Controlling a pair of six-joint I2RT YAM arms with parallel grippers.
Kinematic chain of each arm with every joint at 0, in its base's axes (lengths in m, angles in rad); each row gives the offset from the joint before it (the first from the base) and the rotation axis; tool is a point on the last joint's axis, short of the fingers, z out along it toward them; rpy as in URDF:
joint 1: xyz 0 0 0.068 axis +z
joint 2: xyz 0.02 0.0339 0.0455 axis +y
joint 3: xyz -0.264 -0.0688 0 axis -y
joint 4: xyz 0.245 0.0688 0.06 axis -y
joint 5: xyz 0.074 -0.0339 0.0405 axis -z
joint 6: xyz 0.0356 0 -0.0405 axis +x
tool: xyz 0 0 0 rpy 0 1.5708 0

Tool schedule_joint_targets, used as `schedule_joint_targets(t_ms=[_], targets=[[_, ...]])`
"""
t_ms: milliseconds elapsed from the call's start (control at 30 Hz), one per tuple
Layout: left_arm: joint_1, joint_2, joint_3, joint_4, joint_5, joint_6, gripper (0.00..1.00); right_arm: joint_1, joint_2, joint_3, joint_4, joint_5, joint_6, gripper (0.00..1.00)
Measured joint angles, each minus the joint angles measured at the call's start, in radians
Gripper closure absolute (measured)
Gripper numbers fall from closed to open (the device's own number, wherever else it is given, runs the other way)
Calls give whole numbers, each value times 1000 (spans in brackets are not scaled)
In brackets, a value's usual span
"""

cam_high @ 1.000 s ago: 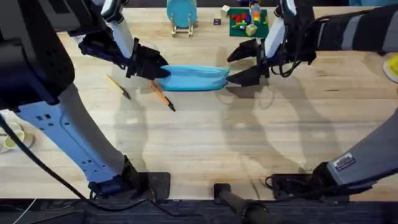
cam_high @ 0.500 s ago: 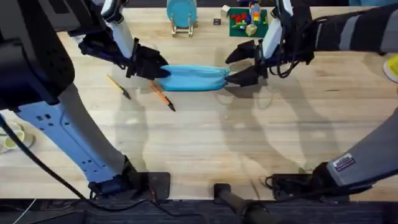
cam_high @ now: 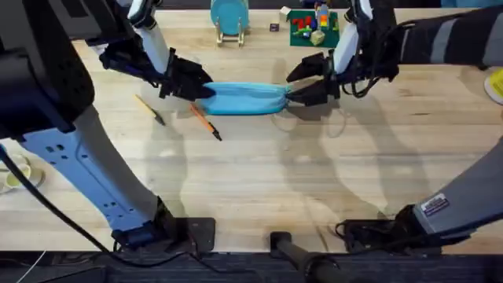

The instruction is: Unzip the bag, pick up the pens from the table one at a time and place them inside, then zip the bag closed.

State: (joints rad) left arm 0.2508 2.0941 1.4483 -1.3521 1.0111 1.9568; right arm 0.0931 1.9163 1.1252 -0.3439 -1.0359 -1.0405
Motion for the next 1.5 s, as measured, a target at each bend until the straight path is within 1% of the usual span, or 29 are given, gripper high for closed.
schedule_joint_targets(t_ms=[167, 233, 333, 367, 667, 800, 1067, 1500], targets=[[0, 0, 0, 2, 1, 0, 959, 0, 0, 0, -2, 0, 0, 520], [0, 0, 0, 2, 2, 0, 959, 0, 0, 0, -4, 0, 0, 569], [0, 0, 0, 5, 5, 0, 959, 1, 0, 0, -15, -1, 3, 930], [0, 0, 0, 6, 6, 0, 959, 0, 0, 0, -16, -1, 0, 956], [0, 0, 0, 6, 6, 0, 959, -2, 0, 0, -29, -1, 2, 972], [0, 0, 0, 6, 9, 0, 959, -16, 0, 0, -33, -5, 31, 972], [-5, 0, 0, 6, 10, 0, 959, -96, -1, 0, -38, -9, 151, 972], [-5, 0, 0, 6, 10, 0, 959, -97, -13, 0, -85, -6, 199, 972]])
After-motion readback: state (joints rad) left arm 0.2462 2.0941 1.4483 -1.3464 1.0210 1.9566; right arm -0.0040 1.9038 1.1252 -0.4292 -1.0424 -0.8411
